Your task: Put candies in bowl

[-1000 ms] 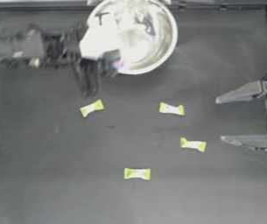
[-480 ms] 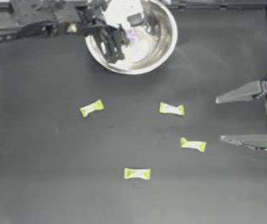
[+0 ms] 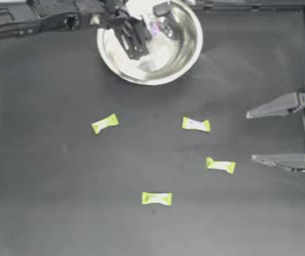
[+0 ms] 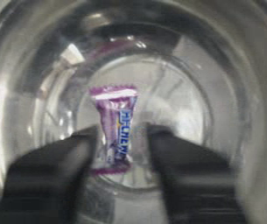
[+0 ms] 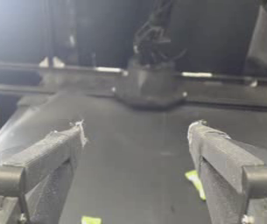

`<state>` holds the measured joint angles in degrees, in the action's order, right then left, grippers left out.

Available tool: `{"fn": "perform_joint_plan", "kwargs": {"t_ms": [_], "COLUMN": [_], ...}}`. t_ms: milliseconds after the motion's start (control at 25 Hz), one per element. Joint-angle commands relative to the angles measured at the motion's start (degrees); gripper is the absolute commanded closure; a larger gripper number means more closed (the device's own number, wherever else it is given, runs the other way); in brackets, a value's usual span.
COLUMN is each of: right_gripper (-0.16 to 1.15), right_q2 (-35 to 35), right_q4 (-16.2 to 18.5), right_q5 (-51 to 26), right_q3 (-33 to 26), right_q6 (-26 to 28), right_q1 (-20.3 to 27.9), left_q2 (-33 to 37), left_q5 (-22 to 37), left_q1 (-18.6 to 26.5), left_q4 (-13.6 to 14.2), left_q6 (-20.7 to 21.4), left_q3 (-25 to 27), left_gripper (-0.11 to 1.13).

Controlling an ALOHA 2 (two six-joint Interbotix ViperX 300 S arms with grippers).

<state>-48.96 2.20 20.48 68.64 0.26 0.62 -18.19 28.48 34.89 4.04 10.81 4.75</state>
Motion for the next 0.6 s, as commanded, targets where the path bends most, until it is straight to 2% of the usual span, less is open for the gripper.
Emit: {"fn": "perform_joint_plan", "kwargs": {"t_ms": [40,200,400,600], "right_gripper": [-0.02,-0.02,-0.02,-0.02], "right_q2": [0.35,0.26,0.26,0.26], "right_q4": [-0.09,-0.18,-0.18,-0.44], "right_q5": [0.44,0.44,0.53,0.26], "right_q3": [-0.53,-0.53,-0.53,-0.44], "right_q6": [0.0,0.0,0.0,-0.09], "right_q1": [0.0,-0.09,0.0,0.44], "left_q2": [2.72,5.1,9.84,17.23], "left_q5": [-0.35,-0.44,0.0,0.0], "left_q1": [0.18,-0.7,-3.6,-8.17], "left_q4": [-0.09,-0.09,-0.26,-0.35], "left_q6": [0.0,0.18,1.41,1.49], "left_q3": [-1.76,-1.76,-0.62,3.43], "left_gripper": [-0.06,0.06,0.06,0.06]}}
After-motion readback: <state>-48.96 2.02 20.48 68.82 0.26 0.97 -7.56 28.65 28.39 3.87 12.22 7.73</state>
